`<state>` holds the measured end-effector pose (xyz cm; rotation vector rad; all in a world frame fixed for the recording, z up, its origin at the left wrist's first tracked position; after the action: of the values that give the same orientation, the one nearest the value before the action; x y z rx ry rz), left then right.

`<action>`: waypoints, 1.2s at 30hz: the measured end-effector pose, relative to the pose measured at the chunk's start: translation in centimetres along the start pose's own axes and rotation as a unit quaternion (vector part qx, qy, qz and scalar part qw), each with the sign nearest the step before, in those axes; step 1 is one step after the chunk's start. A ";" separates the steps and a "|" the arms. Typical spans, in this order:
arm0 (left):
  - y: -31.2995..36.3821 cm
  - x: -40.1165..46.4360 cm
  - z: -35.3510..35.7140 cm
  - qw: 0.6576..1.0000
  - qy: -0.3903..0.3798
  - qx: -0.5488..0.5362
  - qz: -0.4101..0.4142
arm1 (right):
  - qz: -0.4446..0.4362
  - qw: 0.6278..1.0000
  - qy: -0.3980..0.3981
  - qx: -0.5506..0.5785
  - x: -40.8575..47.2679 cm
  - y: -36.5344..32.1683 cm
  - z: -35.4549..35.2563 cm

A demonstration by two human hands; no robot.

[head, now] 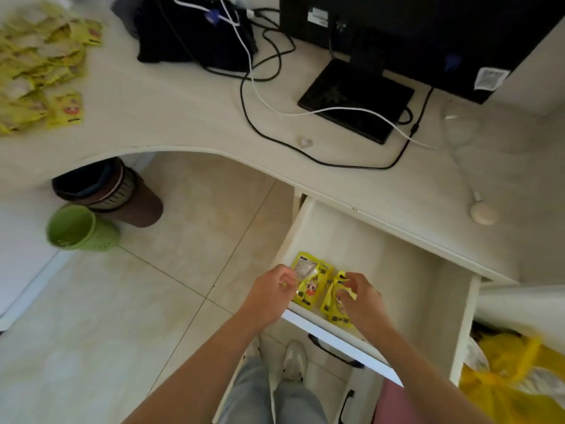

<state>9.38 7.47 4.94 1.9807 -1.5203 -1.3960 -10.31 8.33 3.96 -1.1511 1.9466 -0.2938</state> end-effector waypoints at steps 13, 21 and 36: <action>-7.4 -7.4 -13.6 0.949 0.298 0.016 -0.105 | -0.244 0.961 -0.111 -0.067 -3.9 -16.8 8.2; -13.2 -8.9 -24.1 0.906 0.398 0.009 -0.141 | -0.328 0.927 -0.139 -0.117 -5.0 -27.2 15.9; -22.7 -4.0 -43.9 0.891 0.427 0.022 -0.151 | -0.328 0.927 -0.137 -0.121 -2.7 -44.7 28.9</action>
<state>58.30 6.22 12.77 2.4348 -0.8560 -0.3998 39.52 -8.35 12.59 -1.8893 1.3295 -0.2251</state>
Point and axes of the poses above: each hand's wrist, its own x-axis towards the middle knuckle, its own z-axis out of the palm, y = z × x, the point moved 5 cm from there along x, towards the middle knuckle, and after that the axes turned 5 degrees about y, right-handed, at the moved point
